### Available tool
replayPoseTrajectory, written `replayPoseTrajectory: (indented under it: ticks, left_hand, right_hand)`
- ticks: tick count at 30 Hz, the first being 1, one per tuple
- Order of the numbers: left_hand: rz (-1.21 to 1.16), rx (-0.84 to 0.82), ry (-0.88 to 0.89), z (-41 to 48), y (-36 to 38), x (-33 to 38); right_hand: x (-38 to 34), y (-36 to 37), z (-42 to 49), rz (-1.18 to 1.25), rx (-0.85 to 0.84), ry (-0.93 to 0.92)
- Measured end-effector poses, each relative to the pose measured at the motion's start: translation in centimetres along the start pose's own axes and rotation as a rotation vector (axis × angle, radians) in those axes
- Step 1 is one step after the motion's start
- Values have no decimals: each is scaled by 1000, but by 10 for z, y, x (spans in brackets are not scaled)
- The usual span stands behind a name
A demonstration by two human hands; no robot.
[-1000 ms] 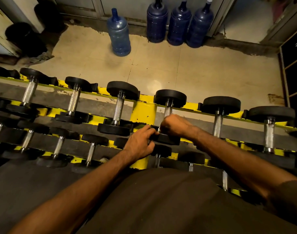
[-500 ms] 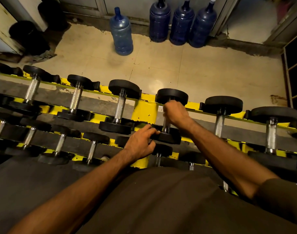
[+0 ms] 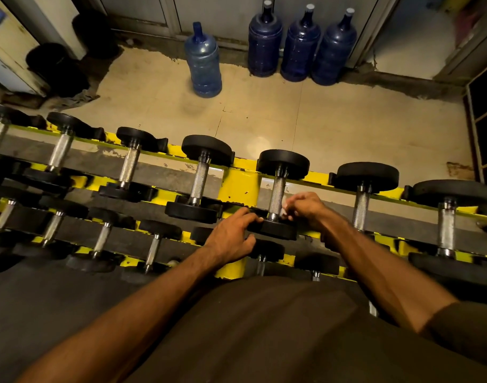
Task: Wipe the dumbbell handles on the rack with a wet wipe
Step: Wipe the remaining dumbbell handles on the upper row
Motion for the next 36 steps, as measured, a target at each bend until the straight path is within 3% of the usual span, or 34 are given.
replayPoseTrajectory:
  ticks: [2,7,12,16,18,20,23,28,29,33,34,36]
  left_hand:
    - [-3,-10,-8,1,0,-2]
    - [-8,-11,5,1,1,-2]
    - [-9,0,4,1,0,-3]
    - [-19,9,4,2,0,-1]
    - [-17,15,5,1,1,-2]
    - [-20,12,1,1,1,-3]
    - [-32,-4,4,1,3,-3]
    - [-19,-2,-2,-1,5,-2]
    - [-17,0,-3,-1,5,-3]
    - [-1,6,7,-2,4,0]
    - [3,5,6,-2,4,0]
    - [4,0,3,-2,4,1]
  right_hand:
    - [8,0,4,-102,-63,74]
    - [-22,-10,9,237,119,-114]
    - [-8,-2,5,-153,-103,10]
    - [-47,-16,-5,-18,255,-331]
    - [-68,-3,-22,-253,337,-565]
    - [-74,29,-35,-702,220,-759]
    - [-66,61,-47,-1264,48,-839]
    - [-102,59,-51,-1465,414,-866]
    - [-103,65,-51,-1517,423,-858]
    - [-77,111,-48,-1727,46,-807]
    - [-75,115,-48,-1747,-4,-783]
    - [-87,110,-47,-1703,56,-793]
Point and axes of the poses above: each hand's wrist, its own z-axis towards the middle knuckle, its own y-axis out of the palm, x = y × z, the point moved 9 cm from there along z, towards the middle knuckle, and after that the axes turned 5 degrees about y, right-handed, at the moved point
